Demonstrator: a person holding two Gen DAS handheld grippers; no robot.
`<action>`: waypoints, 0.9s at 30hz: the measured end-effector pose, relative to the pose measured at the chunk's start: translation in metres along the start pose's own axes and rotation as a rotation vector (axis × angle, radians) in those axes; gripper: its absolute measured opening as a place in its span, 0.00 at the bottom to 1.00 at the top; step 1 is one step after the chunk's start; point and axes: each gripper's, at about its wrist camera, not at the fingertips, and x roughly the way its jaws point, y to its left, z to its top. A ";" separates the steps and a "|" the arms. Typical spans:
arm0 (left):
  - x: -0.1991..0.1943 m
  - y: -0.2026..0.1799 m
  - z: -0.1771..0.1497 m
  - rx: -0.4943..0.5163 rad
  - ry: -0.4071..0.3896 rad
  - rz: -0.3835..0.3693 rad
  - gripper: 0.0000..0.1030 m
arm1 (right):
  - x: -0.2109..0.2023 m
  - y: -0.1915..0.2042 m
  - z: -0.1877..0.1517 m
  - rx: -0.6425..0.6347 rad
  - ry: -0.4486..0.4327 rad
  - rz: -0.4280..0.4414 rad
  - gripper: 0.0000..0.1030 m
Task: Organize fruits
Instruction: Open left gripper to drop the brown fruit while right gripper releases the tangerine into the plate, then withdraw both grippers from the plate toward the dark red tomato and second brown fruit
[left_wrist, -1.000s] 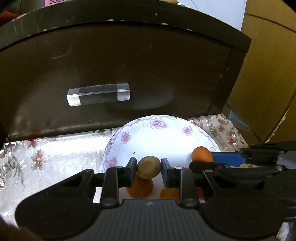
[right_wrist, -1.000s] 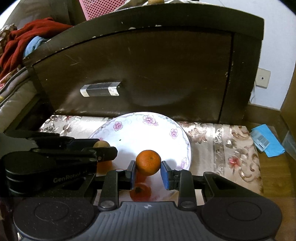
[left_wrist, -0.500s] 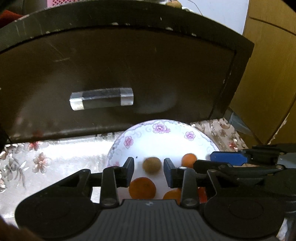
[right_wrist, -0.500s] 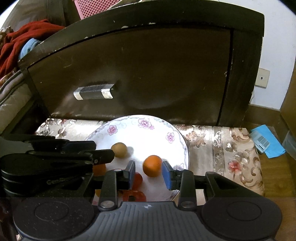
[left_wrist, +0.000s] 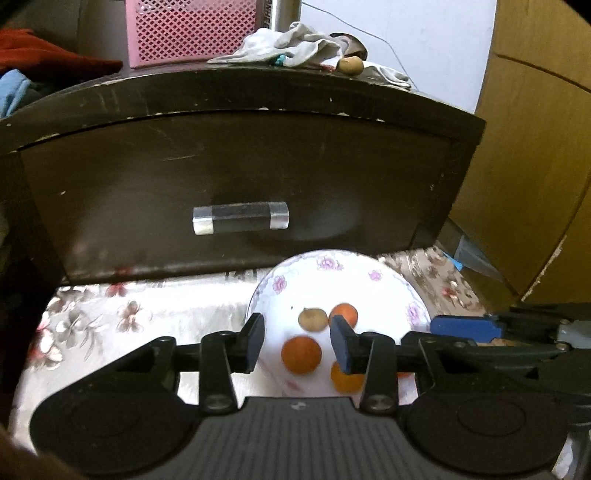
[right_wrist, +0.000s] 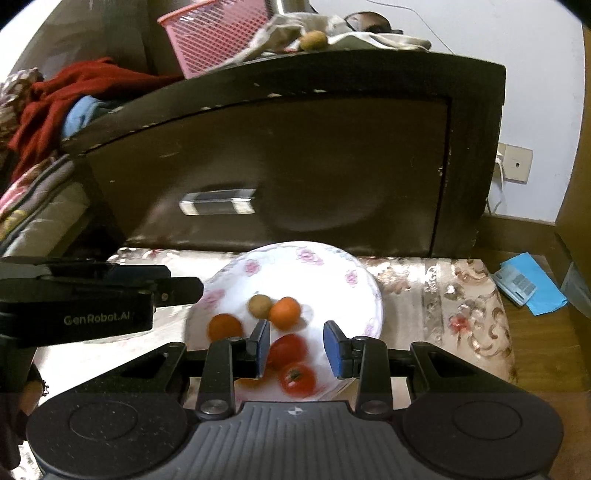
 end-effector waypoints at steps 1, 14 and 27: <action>-0.005 0.000 -0.003 0.007 0.002 0.003 0.45 | -0.003 0.003 -0.001 -0.001 -0.001 0.006 0.27; -0.042 0.020 -0.054 -0.070 0.093 0.006 0.46 | -0.016 0.047 -0.032 -0.048 0.069 0.089 0.28; -0.005 0.007 -0.089 -0.001 0.208 0.041 0.46 | -0.012 0.042 -0.041 -0.028 0.104 0.094 0.28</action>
